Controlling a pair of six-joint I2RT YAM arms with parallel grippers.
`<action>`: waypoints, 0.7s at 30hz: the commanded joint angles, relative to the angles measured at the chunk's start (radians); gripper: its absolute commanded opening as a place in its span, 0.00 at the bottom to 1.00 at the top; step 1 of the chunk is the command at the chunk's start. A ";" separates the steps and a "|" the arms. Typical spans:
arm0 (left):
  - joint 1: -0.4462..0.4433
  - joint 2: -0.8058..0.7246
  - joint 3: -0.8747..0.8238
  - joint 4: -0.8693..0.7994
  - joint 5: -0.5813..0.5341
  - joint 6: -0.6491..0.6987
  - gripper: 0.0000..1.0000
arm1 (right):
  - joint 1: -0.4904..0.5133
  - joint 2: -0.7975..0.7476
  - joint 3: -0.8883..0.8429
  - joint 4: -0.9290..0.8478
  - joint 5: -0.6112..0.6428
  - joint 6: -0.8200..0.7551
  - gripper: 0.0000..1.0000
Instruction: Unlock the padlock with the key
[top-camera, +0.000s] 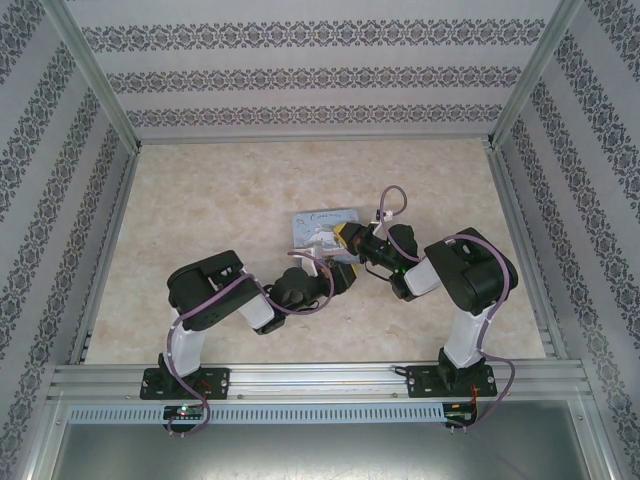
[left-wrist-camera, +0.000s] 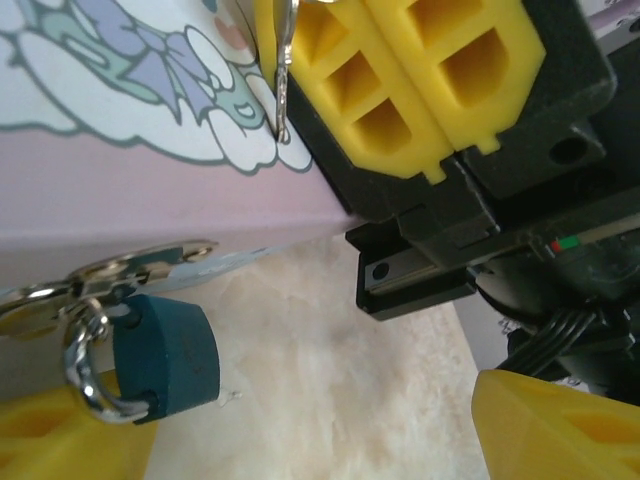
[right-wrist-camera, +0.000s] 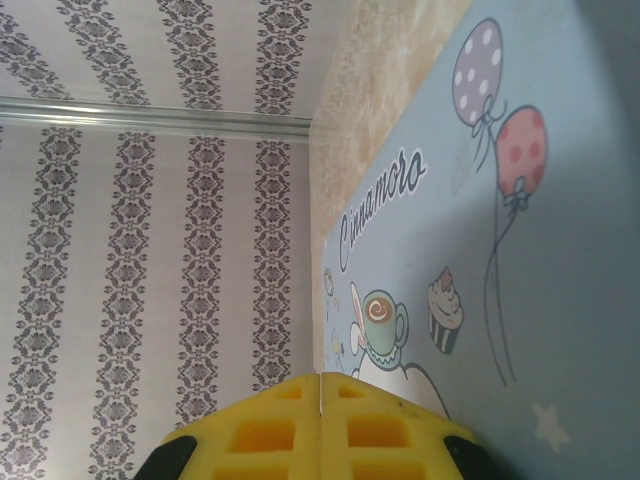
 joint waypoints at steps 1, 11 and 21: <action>-0.019 0.056 0.002 0.001 -0.028 -0.063 0.80 | -0.015 0.019 -0.011 0.055 -0.011 0.004 0.00; -0.019 0.055 -0.023 -0.026 -0.109 -0.095 0.70 | -0.025 0.036 -0.018 0.084 -0.018 0.014 0.00; -0.019 0.063 -0.029 -0.059 -0.138 -0.123 0.51 | -0.030 0.037 -0.019 0.085 -0.018 0.014 0.00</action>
